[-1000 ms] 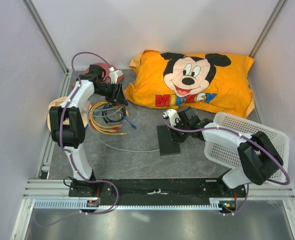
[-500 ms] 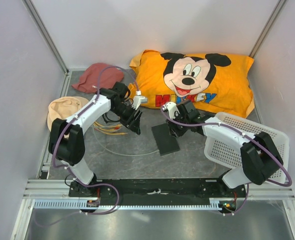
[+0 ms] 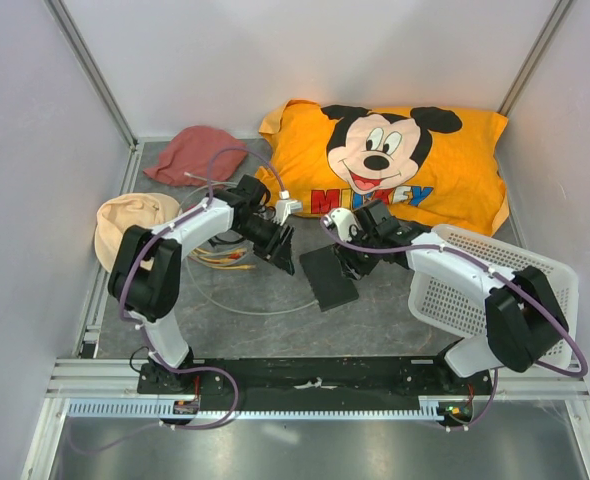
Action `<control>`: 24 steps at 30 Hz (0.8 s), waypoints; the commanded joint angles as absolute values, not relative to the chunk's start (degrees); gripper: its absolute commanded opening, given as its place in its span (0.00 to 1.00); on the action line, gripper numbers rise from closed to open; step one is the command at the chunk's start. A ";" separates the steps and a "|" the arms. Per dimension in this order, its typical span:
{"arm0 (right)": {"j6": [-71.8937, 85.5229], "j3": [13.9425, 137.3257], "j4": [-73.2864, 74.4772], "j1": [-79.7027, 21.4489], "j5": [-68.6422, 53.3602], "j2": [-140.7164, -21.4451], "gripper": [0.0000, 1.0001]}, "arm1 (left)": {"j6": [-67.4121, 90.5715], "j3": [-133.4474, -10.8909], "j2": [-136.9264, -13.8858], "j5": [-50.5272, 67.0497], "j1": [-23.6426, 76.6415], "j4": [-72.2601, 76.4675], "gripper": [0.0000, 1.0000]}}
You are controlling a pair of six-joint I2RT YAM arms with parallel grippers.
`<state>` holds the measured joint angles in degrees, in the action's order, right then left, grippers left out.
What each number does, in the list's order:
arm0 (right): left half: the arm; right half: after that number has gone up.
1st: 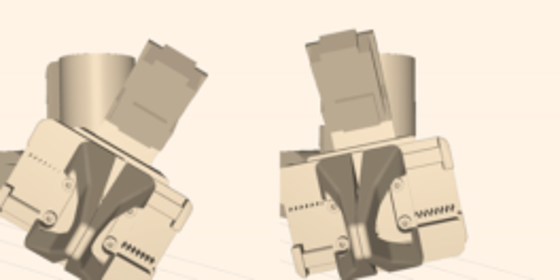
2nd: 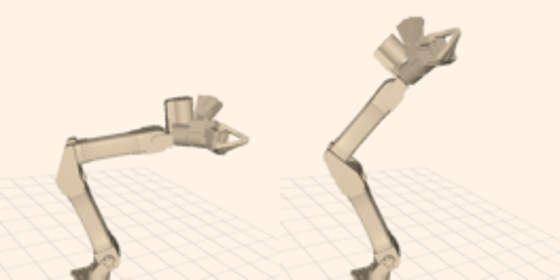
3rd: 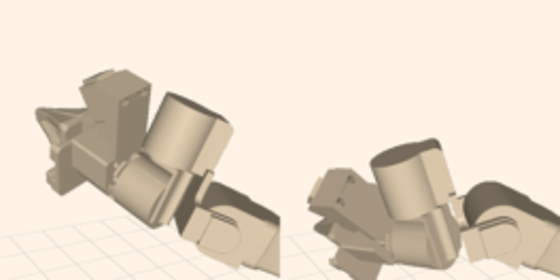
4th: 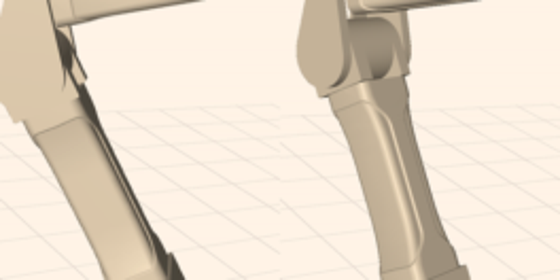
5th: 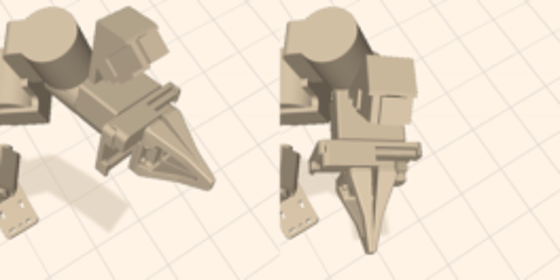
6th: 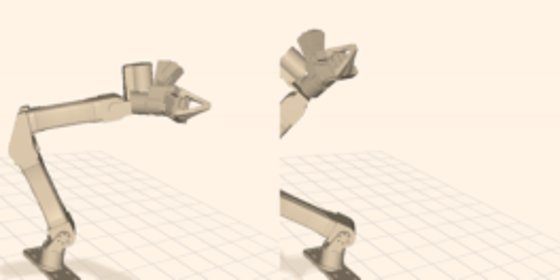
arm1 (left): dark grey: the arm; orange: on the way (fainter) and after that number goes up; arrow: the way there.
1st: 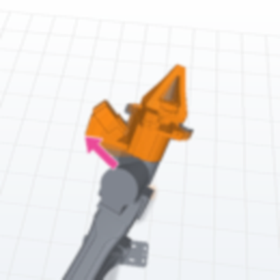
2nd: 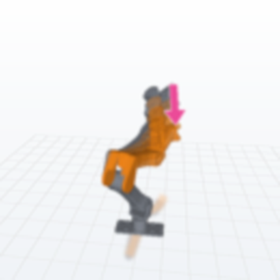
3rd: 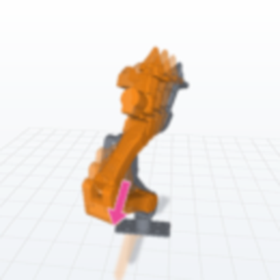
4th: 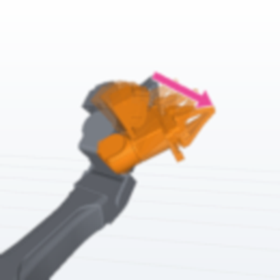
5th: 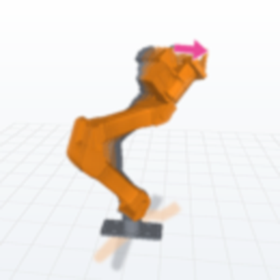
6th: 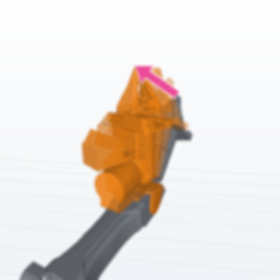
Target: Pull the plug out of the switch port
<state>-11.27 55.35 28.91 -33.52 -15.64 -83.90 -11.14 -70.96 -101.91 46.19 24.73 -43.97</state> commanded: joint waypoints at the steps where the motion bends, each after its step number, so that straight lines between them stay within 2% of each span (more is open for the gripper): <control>1: -10.64 51.25 26.46 -33.49 -16.26 -79.90 0.40 | -9.40 -72.51 -102.39 47.64 26.72 -42.10 0.54; 13: -9.76 48.25 23.29 -33.49 -15.73 -80.68 0.22 | -11.34 -66.80 -105.03 47.99 28.65 -39.90 0.56; 24: -10.55 45.53 20.48 -33.75 -13.01 -81.21 0.18 | -12.83 -64.86 -105.21 46.67 31.11 -39.90 0.56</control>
<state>-9.91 46.98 22.92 -33.54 -14.41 -81.47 -11.05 -64.86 -105.30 46.61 31.07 -41.41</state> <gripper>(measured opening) 0.186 0.563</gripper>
